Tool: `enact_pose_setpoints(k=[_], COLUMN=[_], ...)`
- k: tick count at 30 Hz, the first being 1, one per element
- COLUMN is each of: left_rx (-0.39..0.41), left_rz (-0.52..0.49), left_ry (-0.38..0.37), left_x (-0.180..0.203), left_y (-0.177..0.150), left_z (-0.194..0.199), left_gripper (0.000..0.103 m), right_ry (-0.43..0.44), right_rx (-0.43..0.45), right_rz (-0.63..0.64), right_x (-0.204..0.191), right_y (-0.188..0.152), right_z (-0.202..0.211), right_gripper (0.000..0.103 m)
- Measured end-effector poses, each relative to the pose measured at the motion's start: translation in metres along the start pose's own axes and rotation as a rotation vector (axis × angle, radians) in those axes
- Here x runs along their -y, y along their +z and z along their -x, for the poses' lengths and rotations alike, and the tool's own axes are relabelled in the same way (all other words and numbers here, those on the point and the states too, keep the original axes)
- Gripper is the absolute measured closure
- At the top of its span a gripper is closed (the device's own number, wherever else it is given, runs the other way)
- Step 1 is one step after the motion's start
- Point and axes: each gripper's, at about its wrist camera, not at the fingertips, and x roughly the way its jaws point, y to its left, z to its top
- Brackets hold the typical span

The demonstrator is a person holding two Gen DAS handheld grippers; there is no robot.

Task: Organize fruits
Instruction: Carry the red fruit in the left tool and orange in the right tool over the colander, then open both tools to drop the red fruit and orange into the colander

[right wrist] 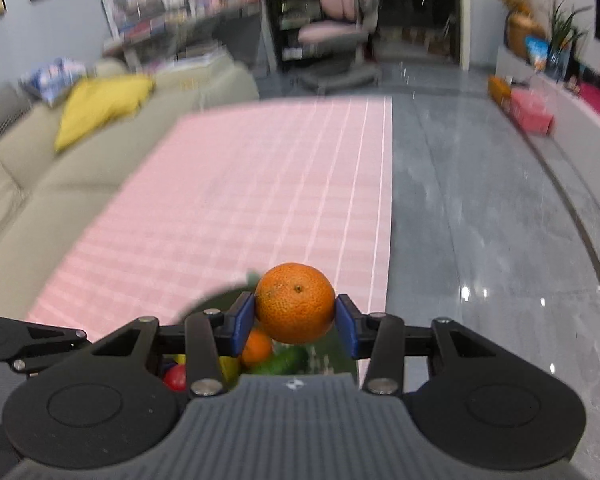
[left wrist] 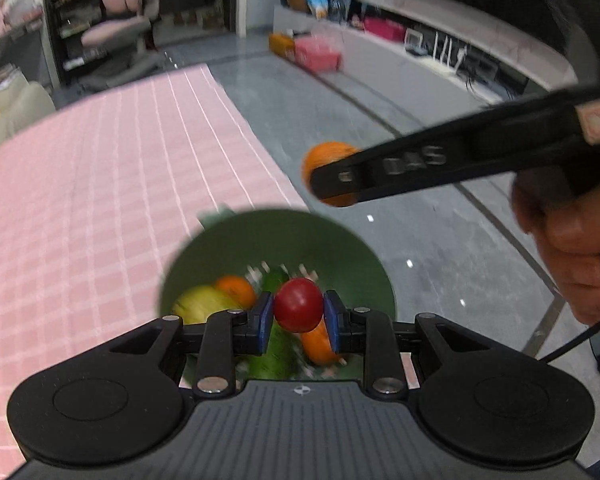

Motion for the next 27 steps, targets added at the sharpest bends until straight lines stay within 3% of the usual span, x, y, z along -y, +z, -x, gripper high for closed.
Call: enact_pose_setpoints(k=[6,15,20,22,23,27], left_rx=[-0.066,-0.138,-0.152,-0.136,-0.120,-0.094], left_rz=[0.038,0.040,0.030,0.032,0.030,0.021], left_ry=[-0.020,-0.002,0.007,0.016,0.023,0.037], left_x=[0.006,0.013,0.011,0.010,0.010,0.008], left_y=[-0.007,-0.021,-0.023,-0.021,-0.021,-0.017], left_z=[-0.031,-0.053,-0.056,-0.053,-0.050,-0.038], left_gripper=[0.073,0.073,0.057,0.038,0.035,0.032], right_ry=[0.026,0.034,0.023,0.016,0.020,0.027], right_rx=[-0.119,-0.193,-0.218,-0.211,-0.205,-0.182], right_rz=[0.018,0.043,0.067,0.082,0.084,0.081], right_x=[0.010,0.008,0.003,0.001,0.000,-0.002], right_y=[-0.017,-0.031,-0.035,-0.035,-0.035,-0.029], right_z=[-0.042,-0.070,-0.081,-0.080,-0.079,-0.070], right_gripper=[0.062,0.061,0.060,0.061,0.061,0.061])
